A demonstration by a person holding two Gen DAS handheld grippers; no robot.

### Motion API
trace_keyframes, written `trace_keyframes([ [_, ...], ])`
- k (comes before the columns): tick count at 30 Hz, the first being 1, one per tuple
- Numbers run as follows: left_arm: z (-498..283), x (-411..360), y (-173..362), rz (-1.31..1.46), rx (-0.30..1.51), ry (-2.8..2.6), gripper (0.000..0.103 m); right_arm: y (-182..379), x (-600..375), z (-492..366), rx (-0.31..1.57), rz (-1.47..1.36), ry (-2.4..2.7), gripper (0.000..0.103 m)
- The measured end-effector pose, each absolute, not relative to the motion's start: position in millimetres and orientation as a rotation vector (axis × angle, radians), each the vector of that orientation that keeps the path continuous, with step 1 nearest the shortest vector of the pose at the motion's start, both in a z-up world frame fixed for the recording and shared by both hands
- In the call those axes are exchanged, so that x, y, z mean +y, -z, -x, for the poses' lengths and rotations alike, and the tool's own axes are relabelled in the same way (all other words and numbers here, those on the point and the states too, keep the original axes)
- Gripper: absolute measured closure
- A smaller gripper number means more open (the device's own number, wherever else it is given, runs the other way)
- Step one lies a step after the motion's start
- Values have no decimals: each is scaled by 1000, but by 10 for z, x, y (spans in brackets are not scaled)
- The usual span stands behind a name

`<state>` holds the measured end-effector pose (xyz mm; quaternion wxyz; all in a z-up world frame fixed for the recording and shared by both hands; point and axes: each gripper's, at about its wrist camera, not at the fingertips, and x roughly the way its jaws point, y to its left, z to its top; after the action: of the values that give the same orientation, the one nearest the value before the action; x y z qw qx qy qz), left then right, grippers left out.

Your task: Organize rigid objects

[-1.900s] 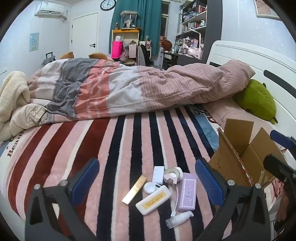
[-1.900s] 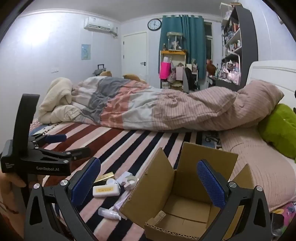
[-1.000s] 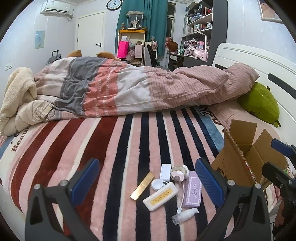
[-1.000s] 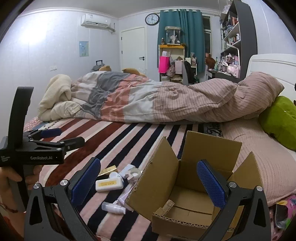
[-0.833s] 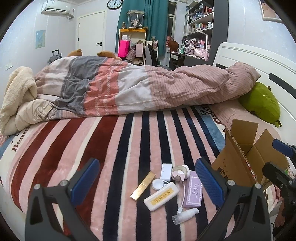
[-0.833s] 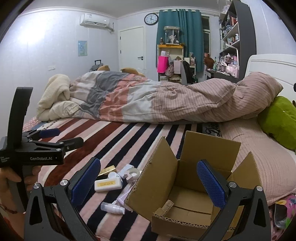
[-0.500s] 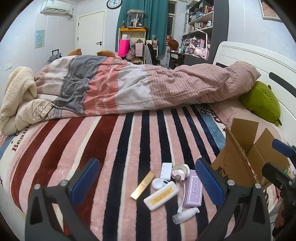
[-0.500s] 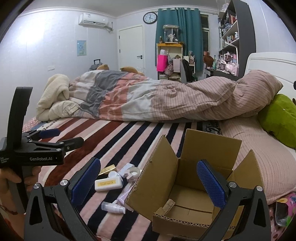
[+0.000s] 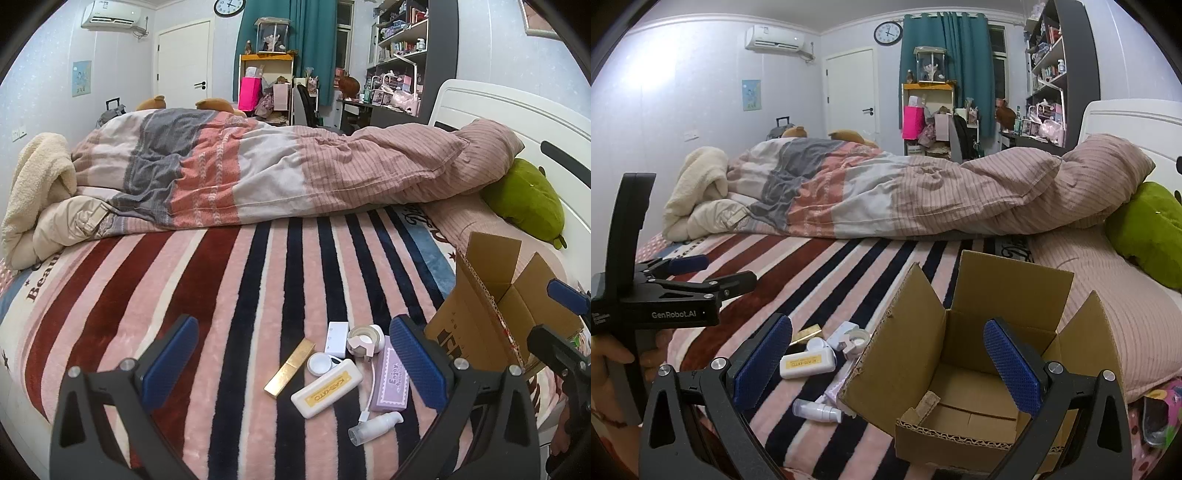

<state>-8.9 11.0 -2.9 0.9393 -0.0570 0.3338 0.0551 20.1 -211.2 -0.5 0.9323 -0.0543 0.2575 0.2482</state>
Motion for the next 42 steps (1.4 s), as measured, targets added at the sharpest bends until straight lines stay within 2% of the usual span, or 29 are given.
trace_keyframes([
  [11, 84, 117, 46, 114, 685, -116, 0, -2, -2108, -192, 527, 105, -514, 0],
  [17, 111, 196, 87, 96, 703, -106, 0, -3, -2009, -4, 459, 165, -523, 0],
  [22, 125, 410, 133, 112, 698, -82, 0, 61, -1667, 220, 439, 270, -646, 25],
  [25, 94, 602, 270, 122, 699, -45, 0, 196, -1415, 271, 499, 306, -756, 42],
  [26, 70, 685, 357, 137, 710, -47, 0, 266, -1330, 273, 533, 316, -796, 44],
  [32, 118, 902, 965, 189, 818, 17, 1, 815, -926, 181, 782, 394, -866, 45],
  [36, 332, 850, 1079, 195, 792, 60, 1, 1163, -844, 27, 928, 418, -791, 44],
  [39, 369, 890, 1101, 231, 786, 74, 1, 1332, -869, -51, 950, 477, -662, 44],
  [41, 377, 915, 1099, 234, 784, 63, 1, 1388, -858, -65, 967, 497, -624, 42],
  [42, 385, 929, 1102, 233, 785, 56, 1, 1407, -866, -70, 980, 494, -618, 34],
])
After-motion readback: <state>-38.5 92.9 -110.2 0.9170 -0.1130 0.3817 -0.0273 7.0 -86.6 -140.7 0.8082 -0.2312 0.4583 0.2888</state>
